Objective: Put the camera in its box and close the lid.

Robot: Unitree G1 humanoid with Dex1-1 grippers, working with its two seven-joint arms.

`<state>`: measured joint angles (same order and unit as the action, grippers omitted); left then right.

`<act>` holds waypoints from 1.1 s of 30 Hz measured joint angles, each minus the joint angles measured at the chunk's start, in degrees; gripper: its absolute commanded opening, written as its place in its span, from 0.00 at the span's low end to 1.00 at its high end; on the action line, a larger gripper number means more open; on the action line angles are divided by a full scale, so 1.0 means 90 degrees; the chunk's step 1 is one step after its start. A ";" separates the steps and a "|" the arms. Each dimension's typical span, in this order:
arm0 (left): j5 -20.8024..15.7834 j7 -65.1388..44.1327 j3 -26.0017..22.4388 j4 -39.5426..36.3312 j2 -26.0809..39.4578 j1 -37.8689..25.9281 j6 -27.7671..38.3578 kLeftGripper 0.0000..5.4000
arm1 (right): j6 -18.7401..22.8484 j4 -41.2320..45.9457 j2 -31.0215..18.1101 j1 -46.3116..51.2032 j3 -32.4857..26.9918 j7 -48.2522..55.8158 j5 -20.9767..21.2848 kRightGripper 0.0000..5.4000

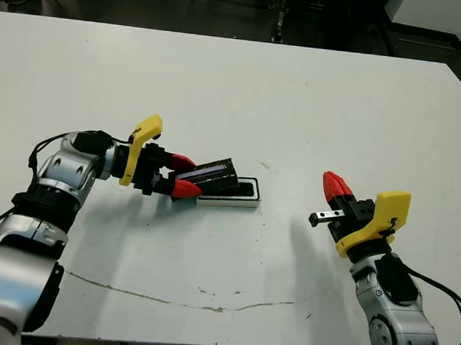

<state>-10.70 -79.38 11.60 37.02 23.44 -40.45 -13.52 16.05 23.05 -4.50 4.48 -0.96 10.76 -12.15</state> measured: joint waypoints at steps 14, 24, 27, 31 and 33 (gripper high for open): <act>-0.0086 0.0093 -0.0036 -0.0363 0.0005 0.0237 -0.0278 0.59 | -0.0004 -0.0001 -0.0002 0.0004 -0.0015 0.0013 -0.0025 0.00; -0.0162 0.0273 -0.0056 -0.0657 0.0024 0.0403 -0.0402 0.59 | -0.0005 0.0000 -0.0009 0.0016 -0.0017 0.0007 -0.0033 0.00; -0.0164 0.0384 -0.0053 -0.0815 0.0039 0.0490 -0.0403 0.59 | -0.0005 0.0000 -0.0009 0.0023 -0.0017 0.0001 -0.0032 0.00; -0.0107 0.0518 0.0017 -0.1040 0.0077 0.0557 -0.0411 0.59 | -0.0005 0.0002 -0.0013 0.0027 -0.0017 -0.0006 -0.0029 0.00; -0.0088 0.0576 0.0059 -0.1122 0.0090 0.0571 -0.0440 0.59 | -0.0005 0.0002 -0.0026 0.0026 -0.0017 -0.0006 -0.0026 0.00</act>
<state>-11.49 -74.20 12.13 26.92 24.25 -35.31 -17.49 16.00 23.07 -4.73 4.72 -1.11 10.71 -12.38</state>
